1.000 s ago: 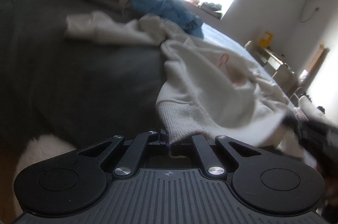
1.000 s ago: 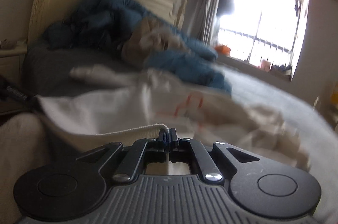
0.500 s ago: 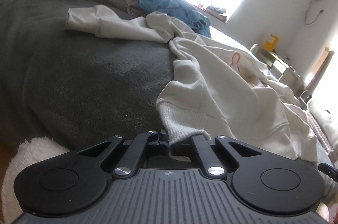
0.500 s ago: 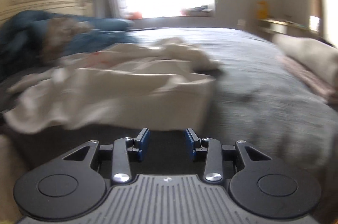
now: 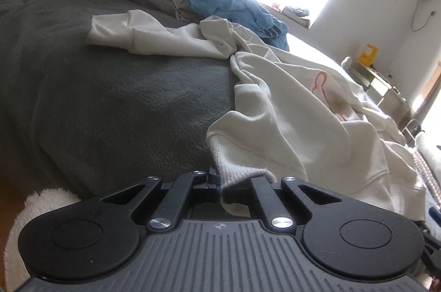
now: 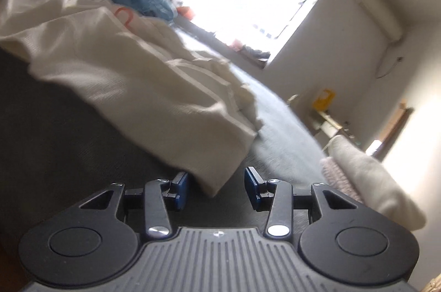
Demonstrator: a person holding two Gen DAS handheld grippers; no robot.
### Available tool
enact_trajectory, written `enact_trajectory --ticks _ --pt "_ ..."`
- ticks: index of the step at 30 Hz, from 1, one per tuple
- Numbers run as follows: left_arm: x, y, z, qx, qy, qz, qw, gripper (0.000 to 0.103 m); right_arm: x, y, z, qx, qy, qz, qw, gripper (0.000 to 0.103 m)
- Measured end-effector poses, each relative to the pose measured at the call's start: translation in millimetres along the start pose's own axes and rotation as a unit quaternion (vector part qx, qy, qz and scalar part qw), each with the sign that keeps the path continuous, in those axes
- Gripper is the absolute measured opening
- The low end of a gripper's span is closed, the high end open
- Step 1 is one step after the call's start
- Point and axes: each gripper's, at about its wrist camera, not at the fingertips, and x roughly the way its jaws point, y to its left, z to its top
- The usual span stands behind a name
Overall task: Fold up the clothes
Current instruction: 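Hold the cuff with the left gripper while the right gripper regrasps the sweatshirt edge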
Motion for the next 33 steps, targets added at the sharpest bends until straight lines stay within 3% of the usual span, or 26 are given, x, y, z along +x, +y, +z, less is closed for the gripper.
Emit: enact_trajectory --ticks 8,12,15,19,20,21,23,30,33 --pt "0.5 -0.8 1.5 0.000 -0.011 0.000 0.9999 0.000 0.8 -28.9 0.6 0.117 -0.012 0.006 0.993 0.042" --pt "0.7 -1.2 2.2 -0.001 -0.017 0.000 0.9999 0.000 -2.8 -44.2 8.1 0.176 -0.034 0.039 0.983 0.041" --pt "0.8 -1.4 2.8 -0.001 -0.021 -0.001 0.9998 0.000 6.4 -44.9 11.4 0.170 -0.020 0.025 0.985 0.041" --pt "-0.7 -2.8 5.4 -0.005 -0.039 0.006 0.9992 0.000 34.7 -49.3 11.9 0.206 -0.001 0.039 0.978 0.038" --pt "-3.1 -4.3 8.3 -0.004 -0.050 0.007 0.9987 0.000 40.8 -51.3 13.1 0.215 -0.001 0.040 0.976 0.027" --pt "-6.1 -6.0 12.2 -0.002 -0.062 0.008 0.9981 0.000 45.2 -54.9 17.9 0.216 -0.005 0.034 0.976 0.015" --pt "-13.3 -10.2 25.4 0.001 -0.089 0.002 0.9960 0.000 50.2 -66.9 31.2 0.222 -0.022 0.020 0.975 0.012" --pt "-58.0 -38.4 96.7 0.033 -0.192 -0.054 0.9792 0.000 27.4 -130.8 122.0 0.175 -0.125 -0.051 0.975 0.010" --pt "-87.1 -45.6 111.9 0.047 -0.206 -0.079 0.9742 0.000 -5.8 -155.5 147.3 0.160 -0.149 -0.056 0.974 0.009"
